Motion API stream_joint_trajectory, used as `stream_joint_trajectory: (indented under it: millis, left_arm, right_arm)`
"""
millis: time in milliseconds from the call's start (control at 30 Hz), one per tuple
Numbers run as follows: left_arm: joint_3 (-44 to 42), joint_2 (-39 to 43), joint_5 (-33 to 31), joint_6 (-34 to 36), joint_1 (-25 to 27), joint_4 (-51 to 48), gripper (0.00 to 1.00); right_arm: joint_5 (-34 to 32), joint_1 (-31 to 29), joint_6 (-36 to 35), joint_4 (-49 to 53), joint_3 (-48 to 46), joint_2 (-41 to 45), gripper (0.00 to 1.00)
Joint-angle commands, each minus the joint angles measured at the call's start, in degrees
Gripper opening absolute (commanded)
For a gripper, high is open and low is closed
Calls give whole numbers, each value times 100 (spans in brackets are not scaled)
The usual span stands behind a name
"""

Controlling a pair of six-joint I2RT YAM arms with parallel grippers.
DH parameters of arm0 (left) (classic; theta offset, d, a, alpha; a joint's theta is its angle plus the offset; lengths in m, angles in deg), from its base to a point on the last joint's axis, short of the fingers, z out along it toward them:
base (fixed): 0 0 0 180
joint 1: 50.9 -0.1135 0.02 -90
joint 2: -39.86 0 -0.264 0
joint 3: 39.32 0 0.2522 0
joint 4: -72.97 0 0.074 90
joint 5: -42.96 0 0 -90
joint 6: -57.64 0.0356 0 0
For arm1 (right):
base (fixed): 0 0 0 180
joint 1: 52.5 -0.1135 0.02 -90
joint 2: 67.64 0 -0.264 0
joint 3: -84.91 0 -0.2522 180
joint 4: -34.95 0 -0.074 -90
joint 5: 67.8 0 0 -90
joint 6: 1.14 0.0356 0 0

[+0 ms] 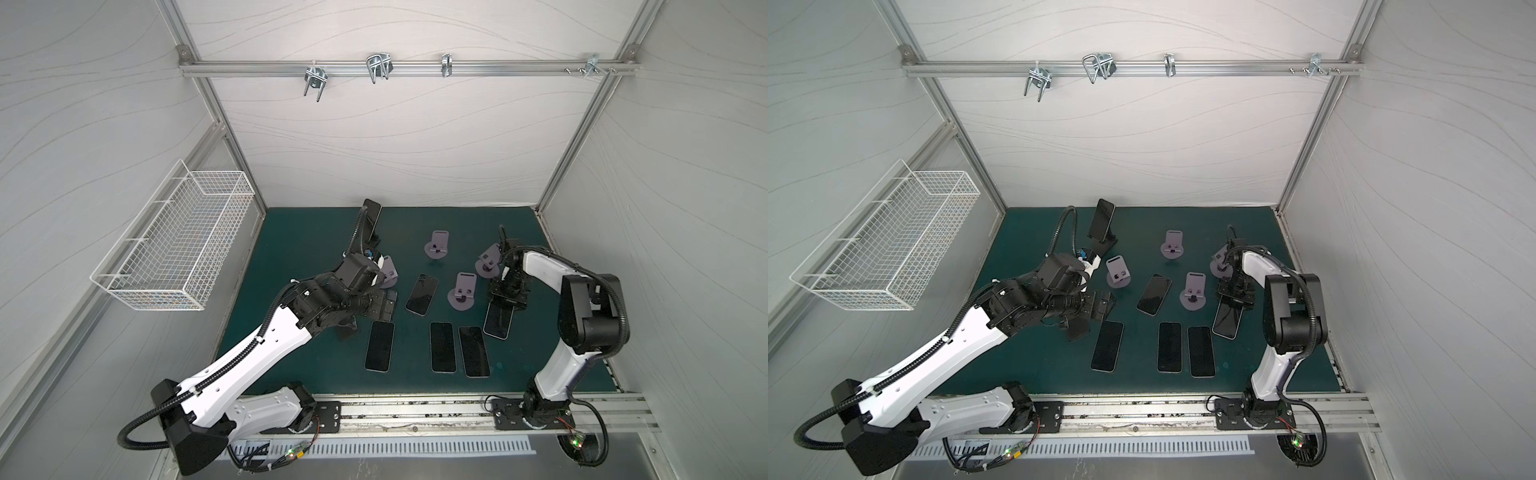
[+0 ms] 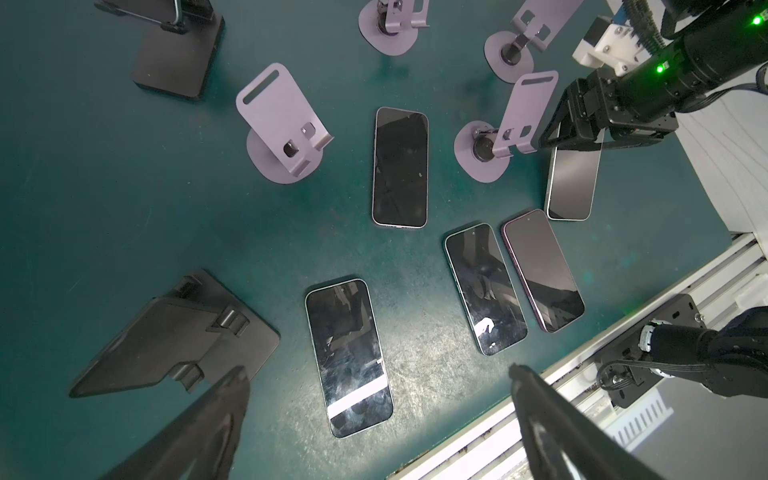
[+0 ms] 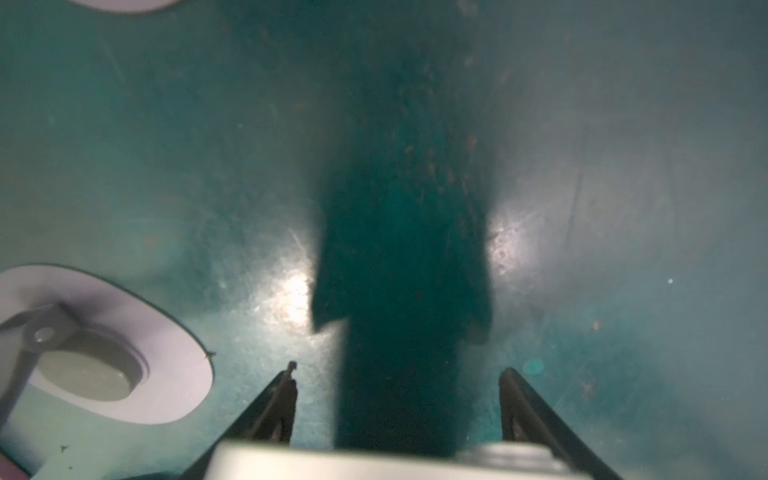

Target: Remove the phone from the phone stand

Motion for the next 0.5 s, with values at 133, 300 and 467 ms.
stream_joint_trajectory:
  millis: [133,300,467]
  left_arm:
    - [287,-51,57,103,14,194,99]
    - [297,-76,67,72,13,181,99]
    - [382,-94,115,8,15,140,99]
  right_arm:
    - [-62,-22,102,-121,-79,-226,63]
    - [-242,-249,121,-29,34,-399,63]
    - [-239,-399,212,-15,130,-479,63]
